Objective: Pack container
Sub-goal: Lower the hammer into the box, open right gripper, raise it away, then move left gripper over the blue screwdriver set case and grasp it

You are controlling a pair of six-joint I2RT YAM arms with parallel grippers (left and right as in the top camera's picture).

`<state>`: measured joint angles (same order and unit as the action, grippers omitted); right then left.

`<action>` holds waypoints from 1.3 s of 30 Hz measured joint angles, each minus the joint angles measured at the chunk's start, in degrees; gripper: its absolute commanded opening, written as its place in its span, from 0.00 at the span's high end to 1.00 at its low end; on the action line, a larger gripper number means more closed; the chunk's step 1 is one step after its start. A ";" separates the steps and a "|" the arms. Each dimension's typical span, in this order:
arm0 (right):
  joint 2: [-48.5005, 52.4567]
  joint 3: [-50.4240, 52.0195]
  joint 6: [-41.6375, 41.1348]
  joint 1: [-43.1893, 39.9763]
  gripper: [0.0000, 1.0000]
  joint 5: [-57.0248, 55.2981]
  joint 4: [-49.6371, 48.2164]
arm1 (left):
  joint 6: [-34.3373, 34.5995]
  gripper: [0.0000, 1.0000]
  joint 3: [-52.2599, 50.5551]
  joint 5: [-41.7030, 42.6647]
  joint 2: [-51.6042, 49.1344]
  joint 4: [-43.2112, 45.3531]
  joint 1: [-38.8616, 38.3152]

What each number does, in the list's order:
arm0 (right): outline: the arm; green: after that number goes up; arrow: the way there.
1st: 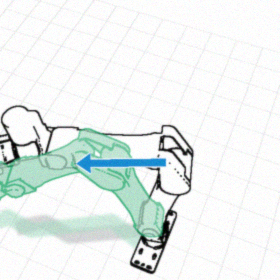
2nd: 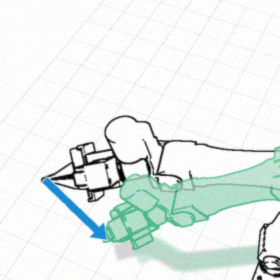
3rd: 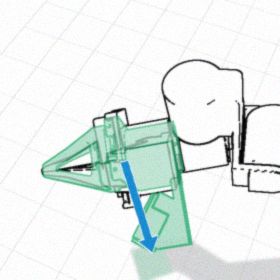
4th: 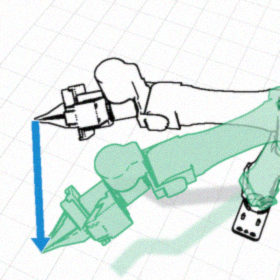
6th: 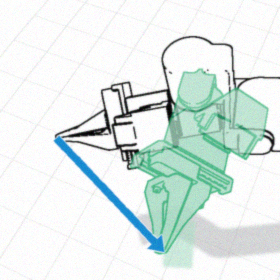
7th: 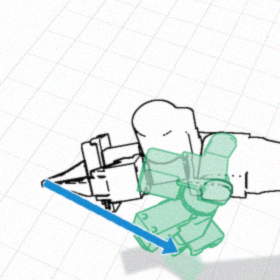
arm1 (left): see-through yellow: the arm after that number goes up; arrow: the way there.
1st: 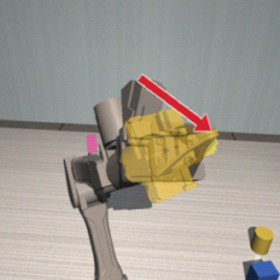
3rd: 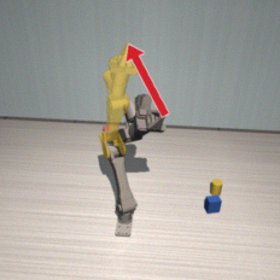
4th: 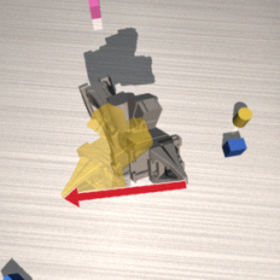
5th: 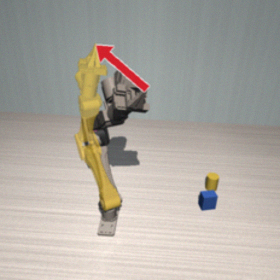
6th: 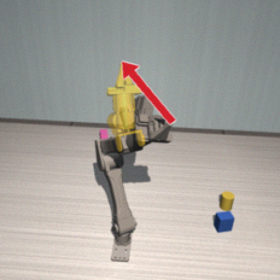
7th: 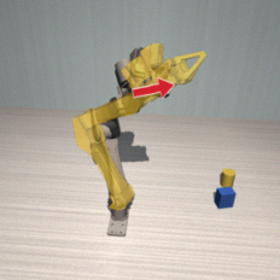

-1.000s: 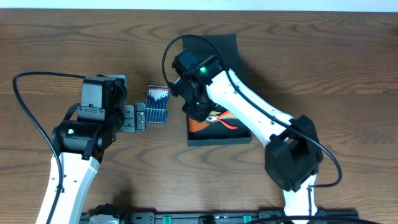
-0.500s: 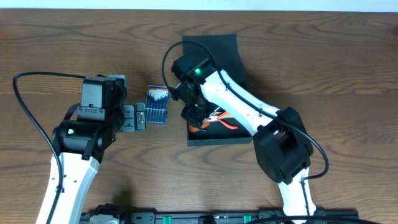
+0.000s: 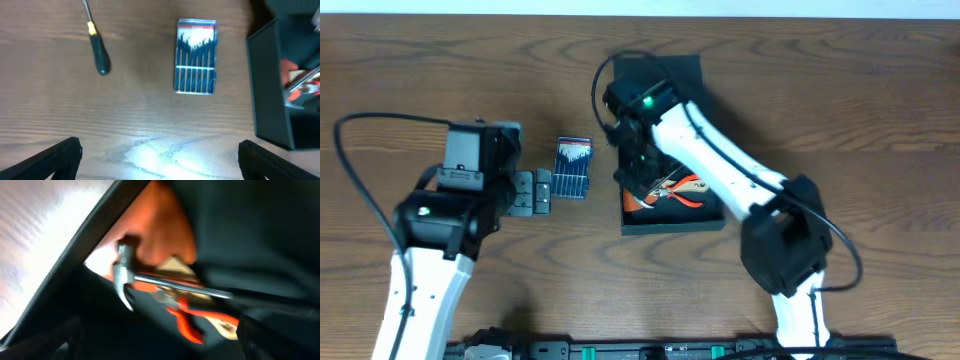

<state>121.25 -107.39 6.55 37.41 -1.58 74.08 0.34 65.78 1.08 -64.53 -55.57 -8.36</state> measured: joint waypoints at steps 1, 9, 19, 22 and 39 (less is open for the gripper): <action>-1.36 -1.51 -0.85 -0.37 0.01 -0.94 0.26 | -0.37 0.01 2.10 0.00 -0.07 -0.90 0.02; -19.10 -14.75 -10.64 -9.44 0.01 -4.11 2.93 | -1.33 0.01 16.83 0.00 -7.43 -3.23 -0.50; -30.01 -16.57 -17.53 -30.95 0.01 -5.62 13.99 | -1.79 0.02 19.12 0.00 -28.50 -1.97 -1.90; -28.48 -15.63 -18.10 -34.51 0.01 -5.60 14.95 | -1.86 0.01 19.12 0.00 -33.24 -0.90 -1.90; -19.54 -12.81 -18.34 -36.76 0.01 -5.55 15.30 | -2.99 0.01 19.12 0.02 -49.37 3.08 -6.56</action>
<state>101.71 -120.20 -11.79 0.64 -7.14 89.38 -2.66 84.90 1.10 -113.91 -52.49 -14.92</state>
